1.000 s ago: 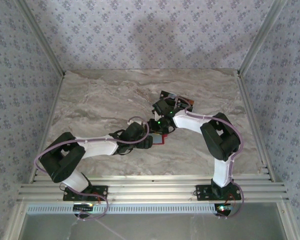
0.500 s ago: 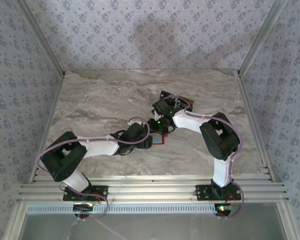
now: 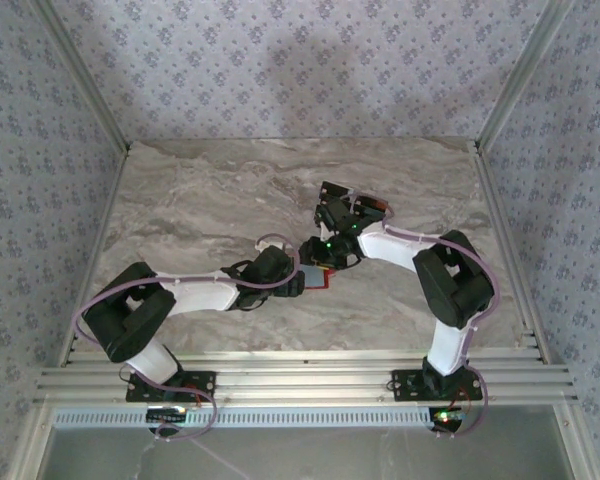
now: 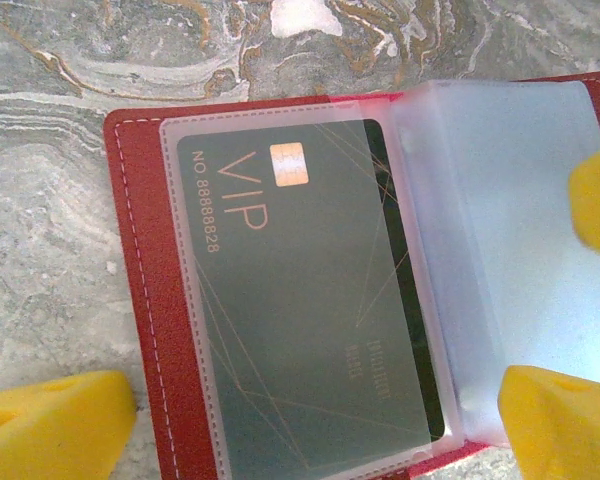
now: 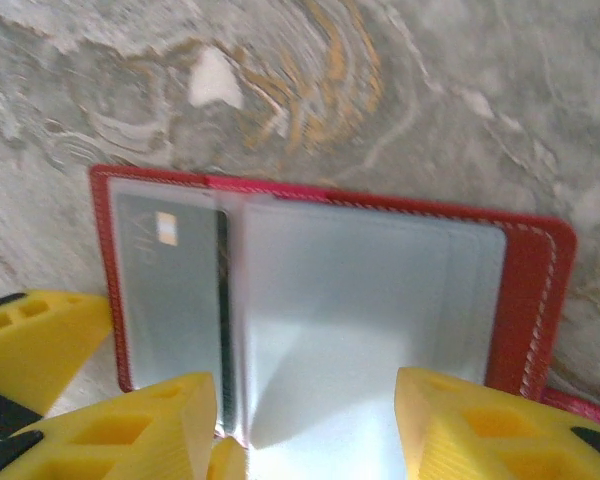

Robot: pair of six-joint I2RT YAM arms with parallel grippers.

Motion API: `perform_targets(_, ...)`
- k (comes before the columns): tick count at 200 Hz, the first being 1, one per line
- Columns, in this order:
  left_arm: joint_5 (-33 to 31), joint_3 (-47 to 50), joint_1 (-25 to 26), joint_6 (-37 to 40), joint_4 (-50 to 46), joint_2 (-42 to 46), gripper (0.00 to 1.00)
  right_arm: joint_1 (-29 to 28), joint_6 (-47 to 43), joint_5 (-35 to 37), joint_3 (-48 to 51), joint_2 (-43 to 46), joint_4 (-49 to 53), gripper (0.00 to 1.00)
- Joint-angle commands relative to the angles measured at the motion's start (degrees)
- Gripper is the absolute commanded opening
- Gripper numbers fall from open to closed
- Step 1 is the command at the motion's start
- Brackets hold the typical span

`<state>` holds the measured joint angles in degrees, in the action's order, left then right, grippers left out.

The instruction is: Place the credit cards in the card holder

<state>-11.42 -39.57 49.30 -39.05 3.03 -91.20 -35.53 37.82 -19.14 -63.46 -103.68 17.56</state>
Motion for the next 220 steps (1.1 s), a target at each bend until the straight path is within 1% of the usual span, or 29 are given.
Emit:
perform_targets(1, 0.7, 1.7, -0.5, -0.6, -0.7, -3.9, 0.97, 0.2, 1.1, 0.7, 0.8, 0.2, -0.3, 0.52)
perform_targets(50, 0.6, 1.8, -0.5, -0.7, -0.9, -3.7, 0.96, 0.3, 1.0, 0.4, 0.7, -1.5, -0.8, 0.52)
perform_targets(101, 0.5, 1.8, -0.5, -0.6, -0.9, -3.7, 0.97, 0.6, 1.4, 1.4, 2.2, -0.7, -1.0, 0.52)
perform_targets(152, 0.8, 1.7, -0.5, -0.5, -0.7, -3.6, 0.97, -0.1, 1.9, -1.0, 1.1, -3.1, -2.2, 0.52)
perform_targets(220, 1.3, 2.8, -0.5, 0.5, 0.6, 0.6, 0.97, -2.0, 2.6, -2.4, -1.5, -5.3, -2.8, 0.52)
